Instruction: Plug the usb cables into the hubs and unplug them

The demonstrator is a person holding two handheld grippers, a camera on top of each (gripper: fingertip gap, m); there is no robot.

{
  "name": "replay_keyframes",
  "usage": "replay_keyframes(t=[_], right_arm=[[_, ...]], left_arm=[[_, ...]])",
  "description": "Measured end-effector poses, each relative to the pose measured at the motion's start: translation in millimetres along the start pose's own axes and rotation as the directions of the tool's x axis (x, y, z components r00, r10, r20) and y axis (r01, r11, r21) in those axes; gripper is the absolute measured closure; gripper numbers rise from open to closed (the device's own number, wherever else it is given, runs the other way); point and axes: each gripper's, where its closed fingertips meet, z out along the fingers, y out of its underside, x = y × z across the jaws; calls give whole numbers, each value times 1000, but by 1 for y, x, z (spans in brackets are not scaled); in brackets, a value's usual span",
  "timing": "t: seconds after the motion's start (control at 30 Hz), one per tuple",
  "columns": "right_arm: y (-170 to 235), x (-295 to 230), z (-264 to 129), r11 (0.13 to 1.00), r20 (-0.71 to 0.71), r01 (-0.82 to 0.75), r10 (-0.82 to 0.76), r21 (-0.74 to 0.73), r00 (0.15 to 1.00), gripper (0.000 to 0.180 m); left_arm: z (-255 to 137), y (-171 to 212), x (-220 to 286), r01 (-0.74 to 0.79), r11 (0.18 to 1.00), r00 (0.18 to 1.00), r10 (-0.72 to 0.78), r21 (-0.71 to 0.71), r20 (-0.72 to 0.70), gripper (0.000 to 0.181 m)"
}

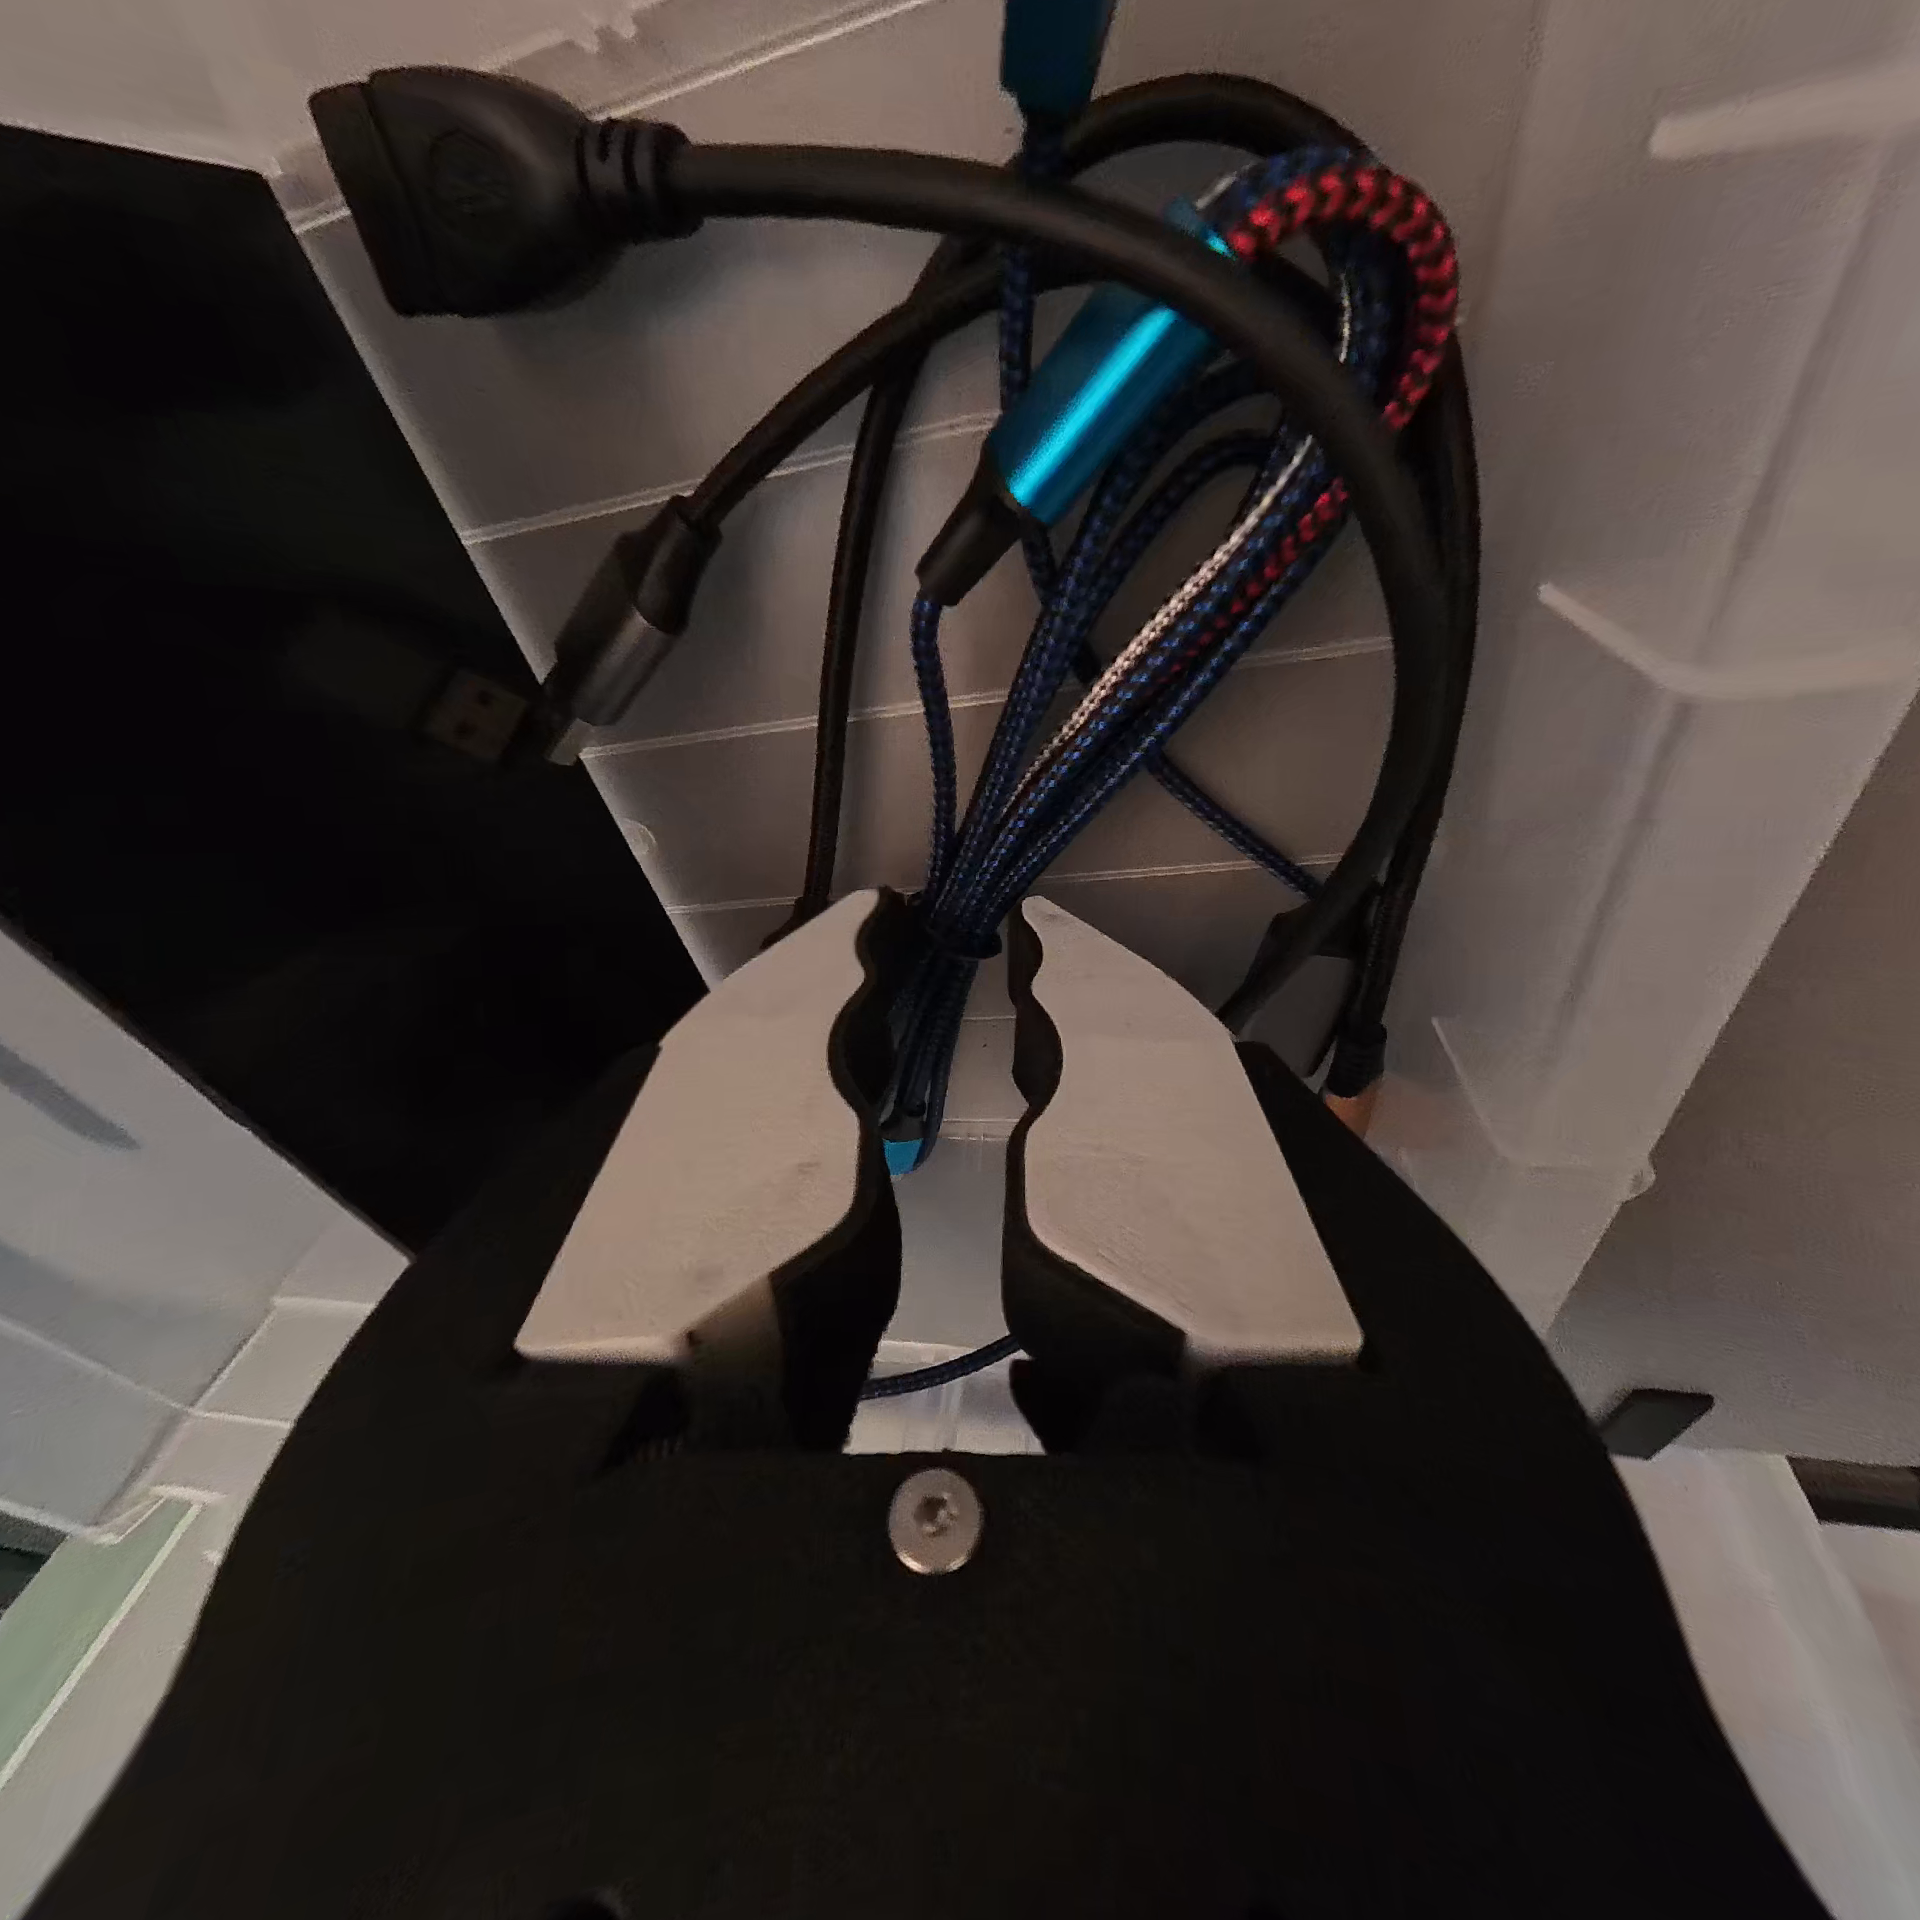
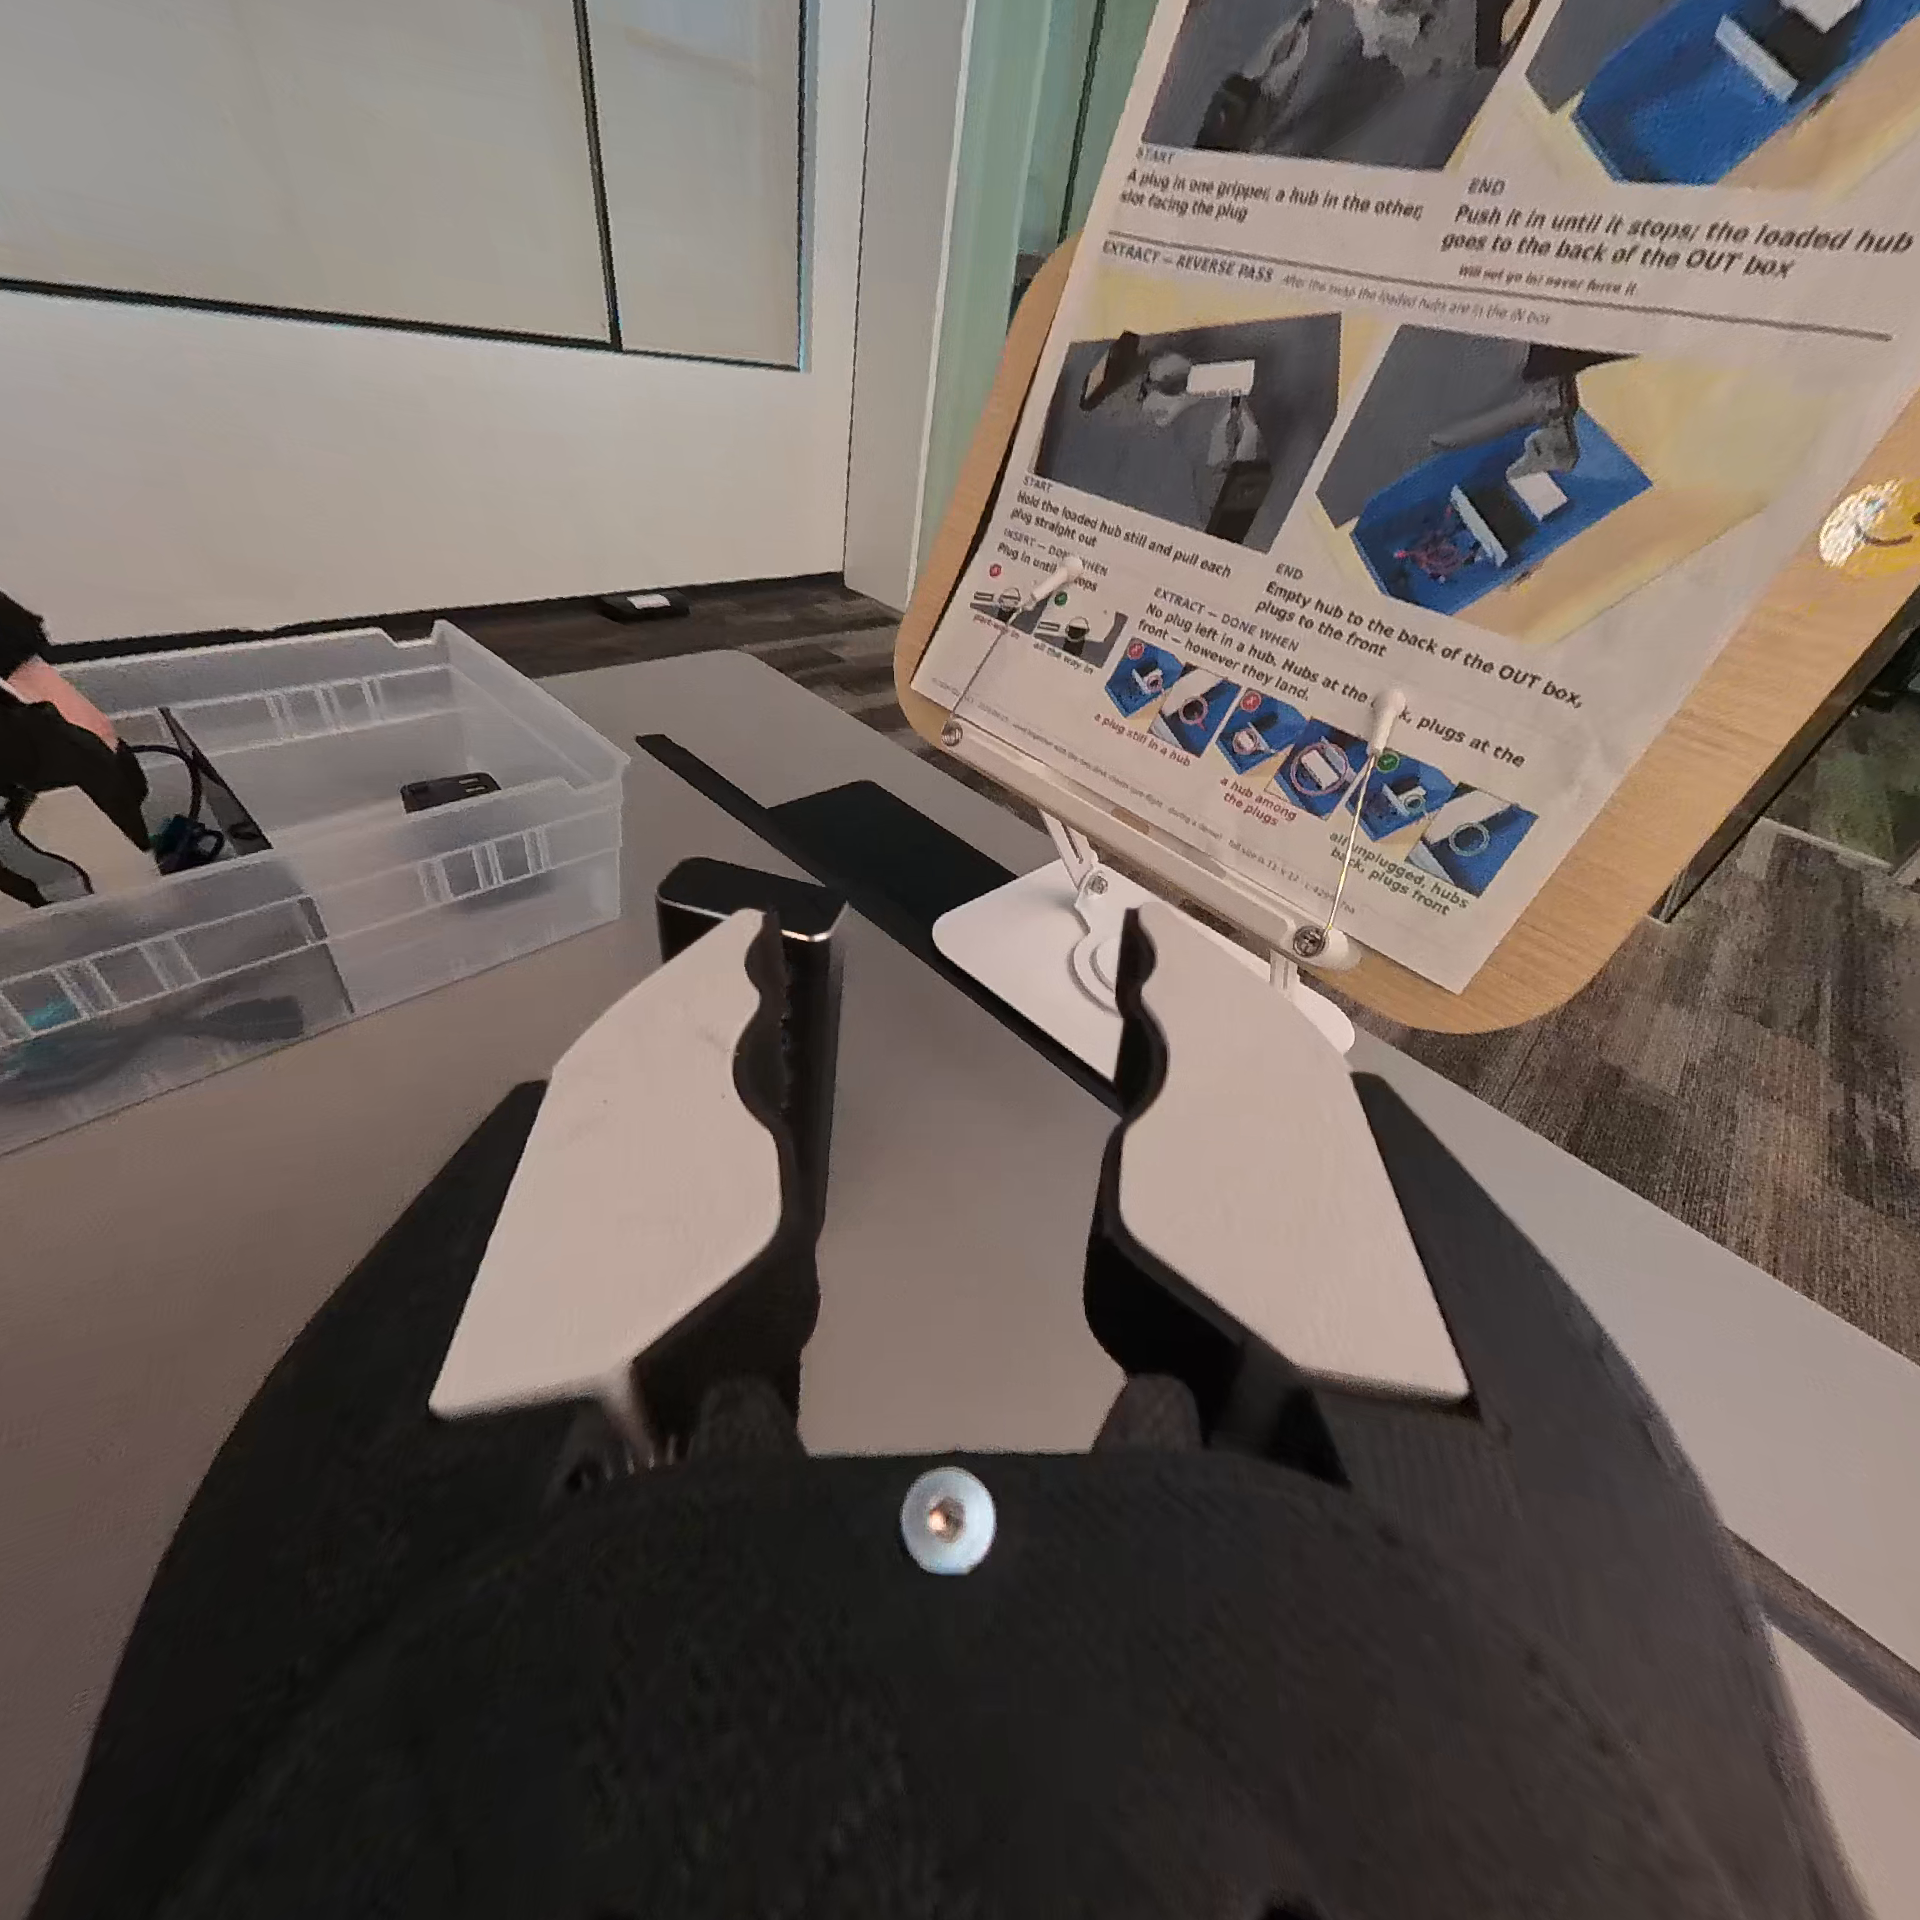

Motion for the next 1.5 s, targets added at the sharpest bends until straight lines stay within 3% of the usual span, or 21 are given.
replay_keyframes(t=[0.17,0.47,0.93,1.3,1.4,1.5], right_arm=[[-2,8,-7,1000,-13,1,-1,1,1000,119],[-27,14,-28,996,-7,-30,30,81,1000,119],[-68,29,-83,969,-10,-75,79,237,997,120],[-85,42,-118,954,-31,-80,93,288,995,120],[-86,44,-124,958,-43,-68,83,279,996,120],[-87,44,-131,964,-52,-59,75,260,996,119]], left_arm=[[-13,5,-6,-30,990,999,33,-137,18,166],[-93,39,-28,18,898,996,24,-439,91,167],[-203,62,-37,151,755,972,2,-638,233,167],[-299,42,-53,244,734,927,16,-634,376,167],[-327,16,-62,252,778,899,32,-575,438,167],[-347,-31,-73,262,865,849,4,-428,529,167]])
